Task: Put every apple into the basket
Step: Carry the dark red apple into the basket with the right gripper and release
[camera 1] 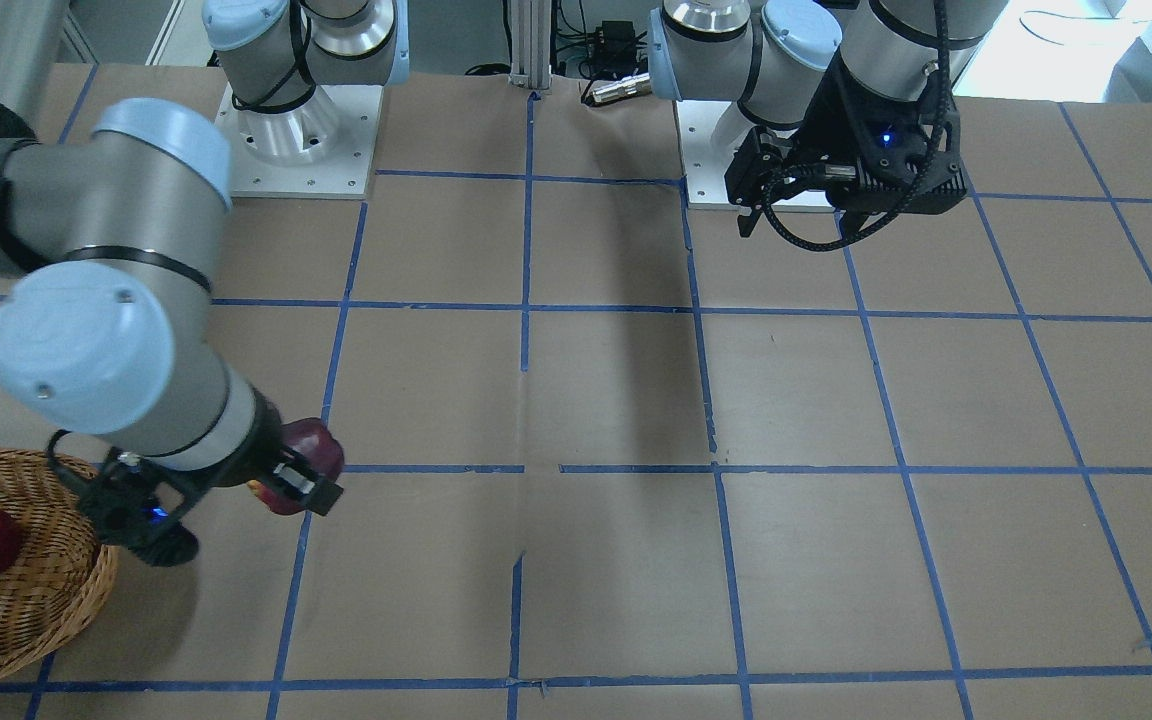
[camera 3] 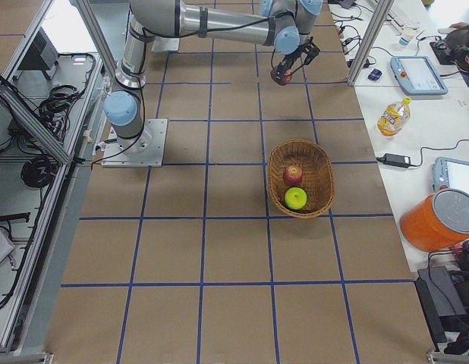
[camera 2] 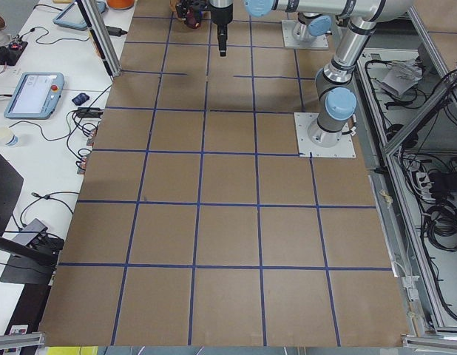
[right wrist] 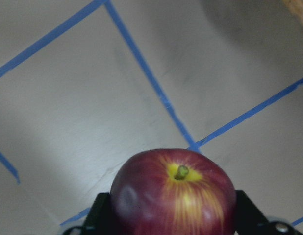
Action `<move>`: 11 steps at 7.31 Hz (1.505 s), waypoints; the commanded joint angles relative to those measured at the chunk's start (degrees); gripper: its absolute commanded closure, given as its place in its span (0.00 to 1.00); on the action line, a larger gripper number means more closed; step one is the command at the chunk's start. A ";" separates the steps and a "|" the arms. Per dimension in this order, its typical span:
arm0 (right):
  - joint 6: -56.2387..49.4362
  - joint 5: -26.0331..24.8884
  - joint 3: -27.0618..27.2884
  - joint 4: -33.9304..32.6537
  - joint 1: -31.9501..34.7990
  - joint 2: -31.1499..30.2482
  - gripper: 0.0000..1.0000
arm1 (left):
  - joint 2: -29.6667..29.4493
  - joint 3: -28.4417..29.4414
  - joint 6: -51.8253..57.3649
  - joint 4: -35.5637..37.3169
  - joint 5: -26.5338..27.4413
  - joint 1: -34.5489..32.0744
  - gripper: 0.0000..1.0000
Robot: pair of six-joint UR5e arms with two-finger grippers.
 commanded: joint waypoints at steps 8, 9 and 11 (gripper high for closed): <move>-37.67 -8.38 0.69 -11.04 -17.92 9.30 1.00 | 0.16 -0.09 0.08 0.00 0.20 0.00 0.00; -37.85 -8.64 0.69 -11.13 -17.92 9.83 0.81 | 0.16 -0.09 0.08 0.00 0.12 0.00 0.00; -38.47 -12.75 0.78 -10.26 -18.62 9.84 0.00 | 0.16 -0.09 0.08 0.00 0.12 0.00 0.00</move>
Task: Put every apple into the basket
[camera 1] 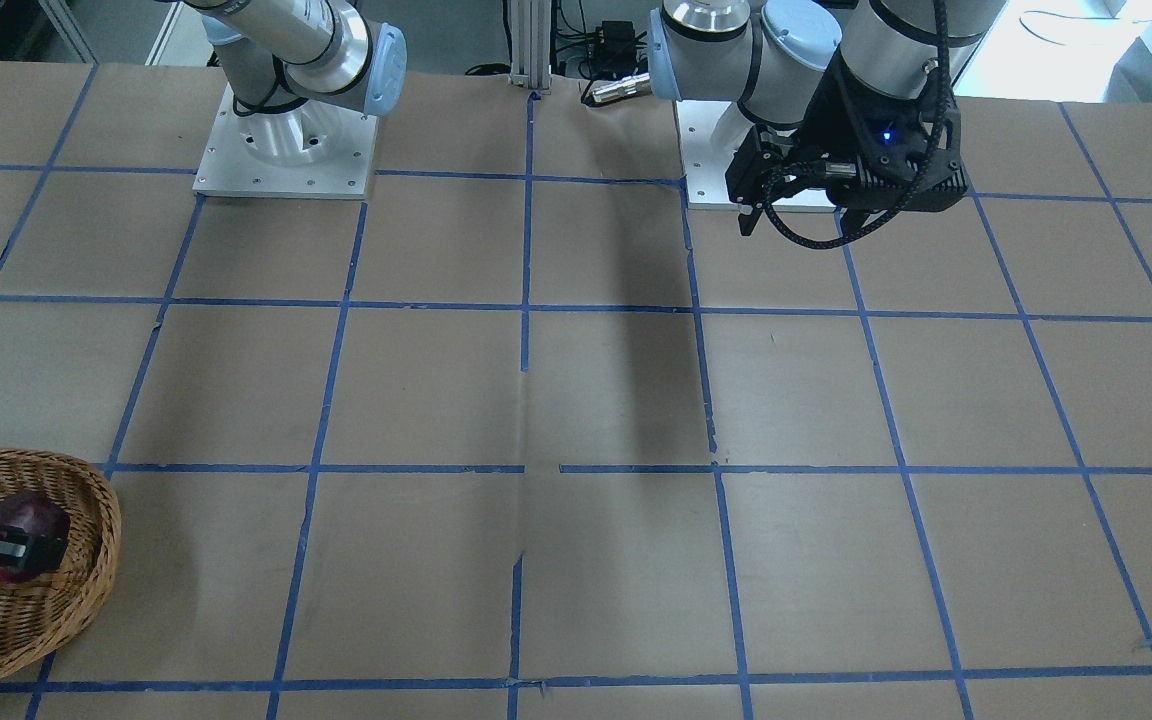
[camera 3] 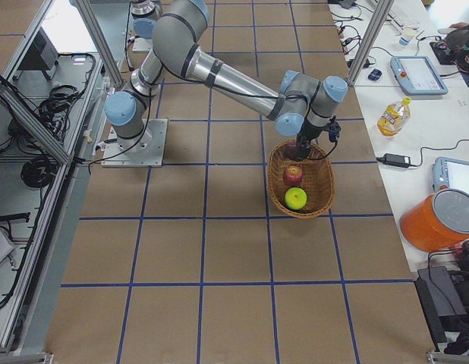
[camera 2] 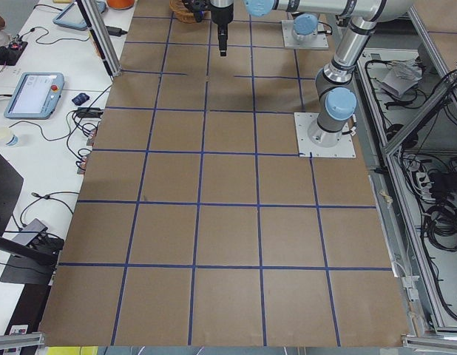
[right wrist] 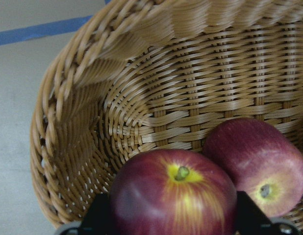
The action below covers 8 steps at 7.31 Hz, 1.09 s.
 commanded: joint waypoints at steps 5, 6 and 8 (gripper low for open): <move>-0.22 0.60 -0.67 9.38 -0.16 -7.78 0.00 | -0.09 0.00 -0.09 0.00 -0.01 0.00 0.00; 0.57 6.10 -0.49 13.68 0.28 -12.00 0.00 | -0.09 0.00 0.00 0.00 -0.01 0.00 0.00; 6.07 8.09 -0.41 18.18 4.30 -18.52 0.00 | 0.00 -0.09 0.00 0.00 0.08 0.00 0.00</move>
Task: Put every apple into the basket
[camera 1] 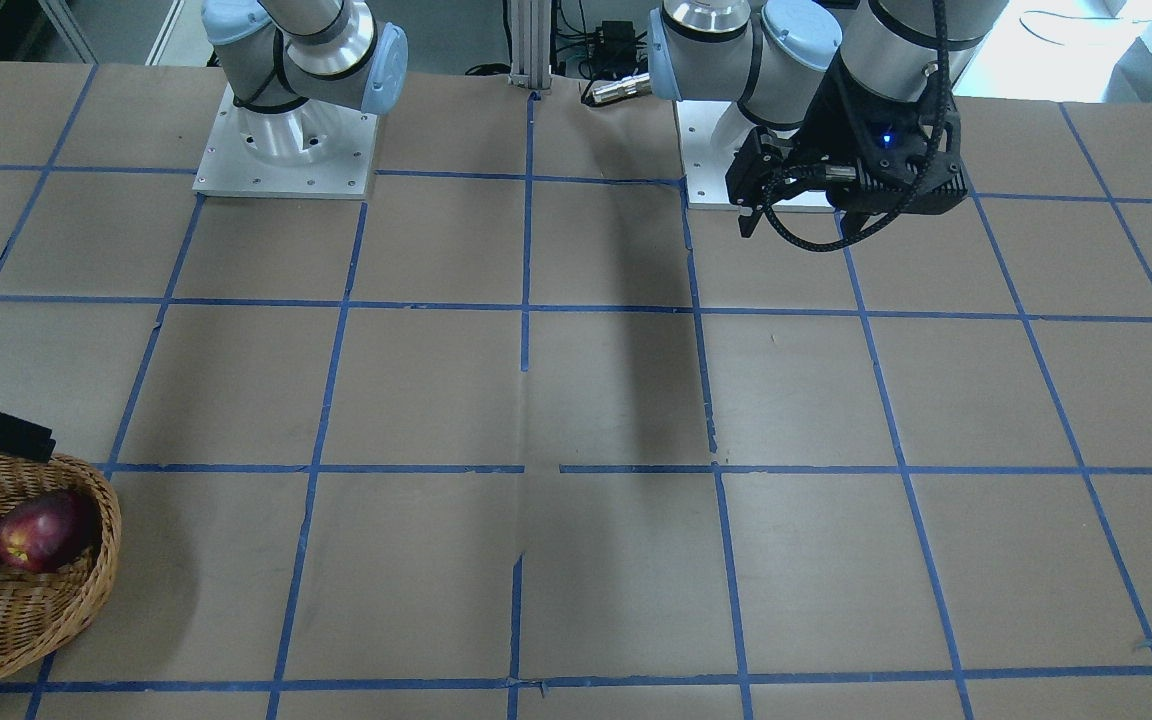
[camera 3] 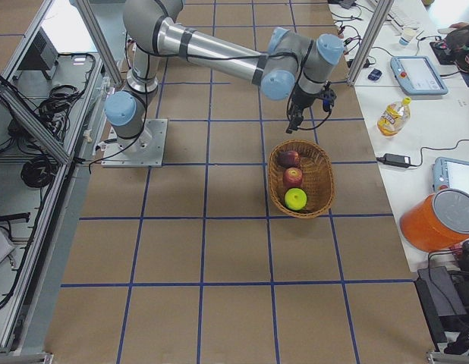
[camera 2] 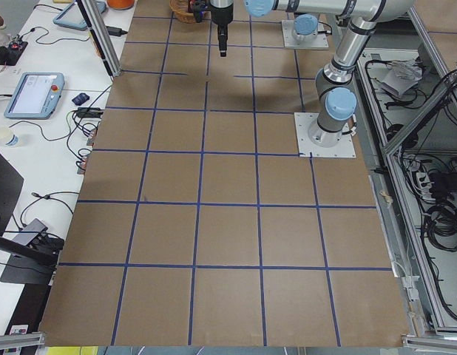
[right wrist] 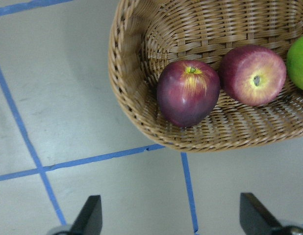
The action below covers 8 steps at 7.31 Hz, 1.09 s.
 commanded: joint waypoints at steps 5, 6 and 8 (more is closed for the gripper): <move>12.77 1.61 15.93 3.94 16.17 -22.99 0.00 | 0.14 -0.34 0.01 0.00 0.12 0.00 0.00; 12.16 1.18 21.13 1.32 16.17 -26.78 0.00 | 0.40 -0.87 0.01 0.09 0.29 0.00 0.00; 11.54 1.79 21.89 -0.99 15.47 -27.18 0.00 | -0.55 -0.43 0.18 0.09 0.38 -0.96 0.00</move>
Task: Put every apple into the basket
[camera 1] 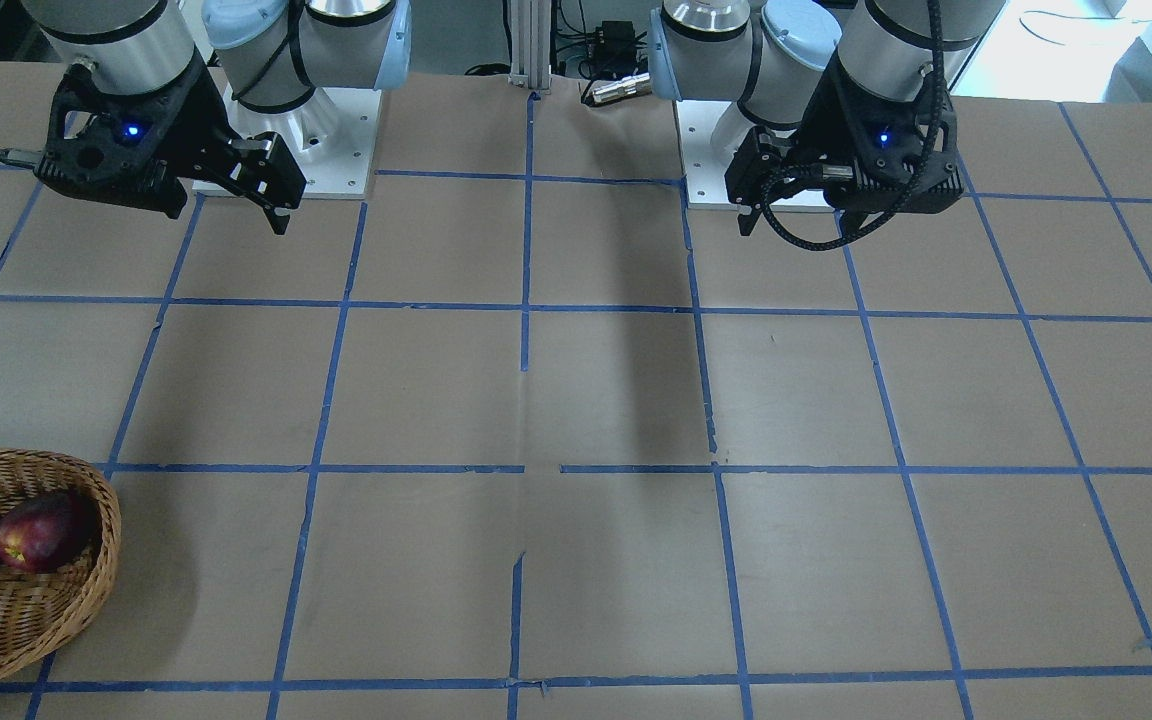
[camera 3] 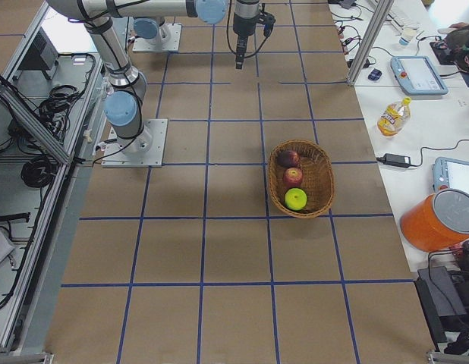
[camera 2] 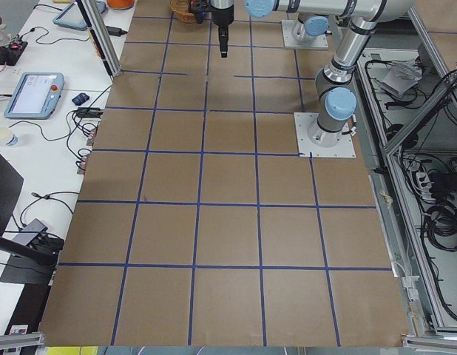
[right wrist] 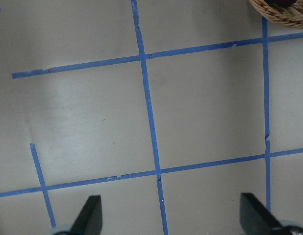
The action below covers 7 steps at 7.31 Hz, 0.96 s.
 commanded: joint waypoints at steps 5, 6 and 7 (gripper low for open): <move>-0.36 3.49 0.88 -1.61 -0.37 -0.49 0.00 | -1.24 0.53 0.94 4.01 3.37 -1.23 0.00; -0.36 2.71 -0.77 -1.44 -0.45 0.47 0.00 | -1.24 0.53 0.86 4.18 2.96 -1.23 0.00; -0.36 2.53 -2.36 -0.83 -0.37 1.61 0.00 | -1.24 0.62 0.77 4.27 2.79 -1.23 0.00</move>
